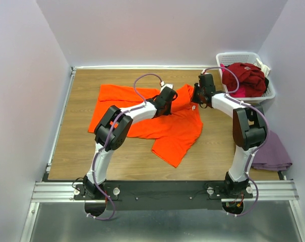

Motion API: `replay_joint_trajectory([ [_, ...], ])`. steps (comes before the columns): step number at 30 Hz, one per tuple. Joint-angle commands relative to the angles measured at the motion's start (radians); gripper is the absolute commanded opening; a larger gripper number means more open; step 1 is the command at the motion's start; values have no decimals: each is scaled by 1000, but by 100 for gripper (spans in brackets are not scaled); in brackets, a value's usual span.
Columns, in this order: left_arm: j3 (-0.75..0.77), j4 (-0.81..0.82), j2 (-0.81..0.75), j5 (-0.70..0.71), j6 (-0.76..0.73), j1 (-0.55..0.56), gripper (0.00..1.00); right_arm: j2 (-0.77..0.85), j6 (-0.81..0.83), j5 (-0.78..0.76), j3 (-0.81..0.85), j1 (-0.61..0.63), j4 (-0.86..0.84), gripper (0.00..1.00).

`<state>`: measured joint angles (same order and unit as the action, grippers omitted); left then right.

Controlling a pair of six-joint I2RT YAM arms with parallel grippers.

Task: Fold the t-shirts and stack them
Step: Fold the flattened tshirt in 1/3 of the way

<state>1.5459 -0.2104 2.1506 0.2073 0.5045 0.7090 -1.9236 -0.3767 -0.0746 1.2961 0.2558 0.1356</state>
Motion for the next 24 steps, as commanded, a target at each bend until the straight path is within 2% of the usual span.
replay_joint_trajectory([
  [1, 20, -20, -11, -32, -27, 7, 5, -51, -13, 67, 22, 5, 21, 32],
  [3, 17, -20, -14, -26, -26, 7, 13, -54, -10, 68, 17, 7, 22, 32],
  [4, 13, -20, -21, -22, -24, 7, 21, -54, -11, 68, 16, 7, 22, 31],
  [6, 3, -20, -35, 0, -21, 7, 29, -49, -8, 70, 6, 7, 24, 31],
  [7, -7, -18, -50, 7, -20, 7, 38, -45, -5, 68, 2, 5, 24, 32],
  [10, -27, -15, -84, 33, -23, 6, 46, -37, 4, 68, -17, 7, 25, 32],
  [18, -43, -33, -170, 119, -29, 0, 48, -20, 15, 95, -55, 7, 24, 30],
  [24, -52, -37, -199, 112, -32, -52, 49, 24, 33, 85, -95, 7, 24, 29],
])
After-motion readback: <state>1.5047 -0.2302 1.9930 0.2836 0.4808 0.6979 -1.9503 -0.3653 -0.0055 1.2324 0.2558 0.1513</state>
